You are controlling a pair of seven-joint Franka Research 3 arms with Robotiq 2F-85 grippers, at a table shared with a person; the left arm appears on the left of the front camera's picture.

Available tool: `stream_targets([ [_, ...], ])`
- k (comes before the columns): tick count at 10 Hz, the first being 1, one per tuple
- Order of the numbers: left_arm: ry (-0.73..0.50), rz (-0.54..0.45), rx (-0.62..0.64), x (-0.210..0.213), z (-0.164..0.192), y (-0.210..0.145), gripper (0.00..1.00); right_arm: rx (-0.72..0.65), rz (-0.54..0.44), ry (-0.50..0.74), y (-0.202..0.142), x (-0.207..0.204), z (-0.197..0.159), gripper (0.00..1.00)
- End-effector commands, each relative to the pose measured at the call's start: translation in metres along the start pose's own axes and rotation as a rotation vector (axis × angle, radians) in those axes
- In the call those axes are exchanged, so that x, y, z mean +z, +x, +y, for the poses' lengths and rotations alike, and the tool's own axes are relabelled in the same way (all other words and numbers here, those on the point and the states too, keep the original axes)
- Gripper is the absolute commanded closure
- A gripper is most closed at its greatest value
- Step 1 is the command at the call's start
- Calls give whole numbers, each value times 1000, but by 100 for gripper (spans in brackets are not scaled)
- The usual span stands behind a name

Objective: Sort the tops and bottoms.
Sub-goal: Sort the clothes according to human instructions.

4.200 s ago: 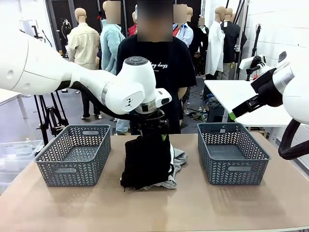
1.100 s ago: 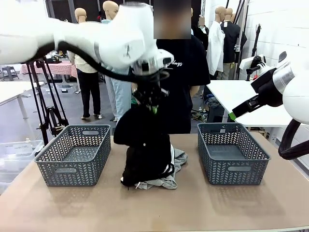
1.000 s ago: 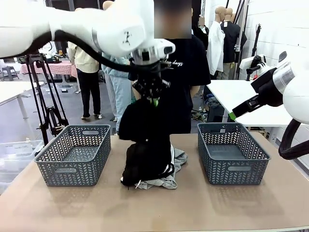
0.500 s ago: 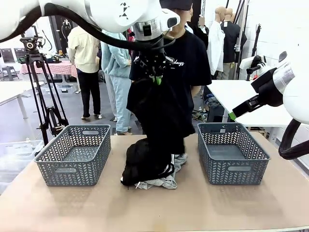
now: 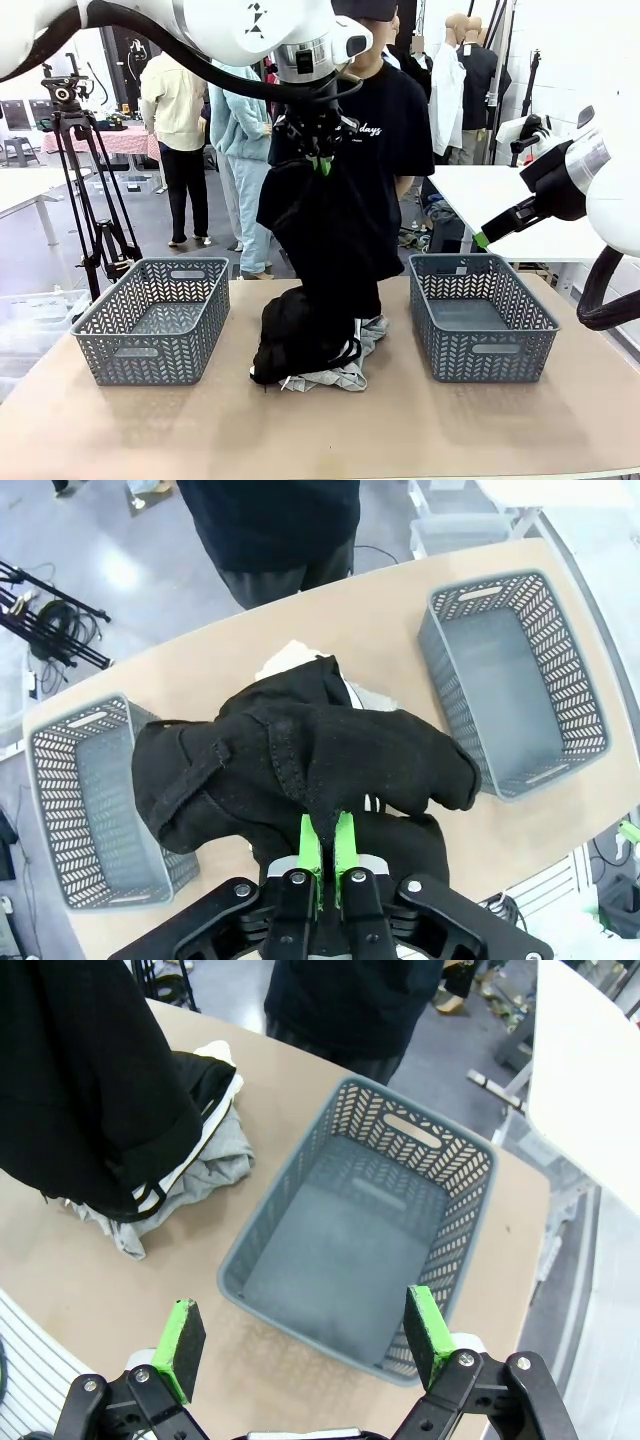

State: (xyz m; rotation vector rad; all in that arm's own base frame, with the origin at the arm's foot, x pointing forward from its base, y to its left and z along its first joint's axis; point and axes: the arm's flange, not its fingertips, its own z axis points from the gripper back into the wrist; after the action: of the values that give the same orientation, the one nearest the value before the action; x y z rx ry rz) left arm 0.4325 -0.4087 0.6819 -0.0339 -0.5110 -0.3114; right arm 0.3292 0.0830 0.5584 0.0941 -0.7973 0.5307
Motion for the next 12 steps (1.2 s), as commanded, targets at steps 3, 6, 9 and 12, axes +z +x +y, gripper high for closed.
stream_targets([
  [3, -8, -7, 0, 5, 2, 2, 100, 3, 1, 7, 0, -1, 0, 0],
  [6, -8, -7, 0, 5, 2, 2, 100, 3, 1, 7, 0, -1, 0, 0],
  [9, -8, -7, 0, 5, 2, 2, 100, 3, 1, 7, 0, -1, 0, 0],
  [12, -8, -7, 0, 5, 2, 2, 100, 3, 1, 7, 0, -1, 0, 0],
])
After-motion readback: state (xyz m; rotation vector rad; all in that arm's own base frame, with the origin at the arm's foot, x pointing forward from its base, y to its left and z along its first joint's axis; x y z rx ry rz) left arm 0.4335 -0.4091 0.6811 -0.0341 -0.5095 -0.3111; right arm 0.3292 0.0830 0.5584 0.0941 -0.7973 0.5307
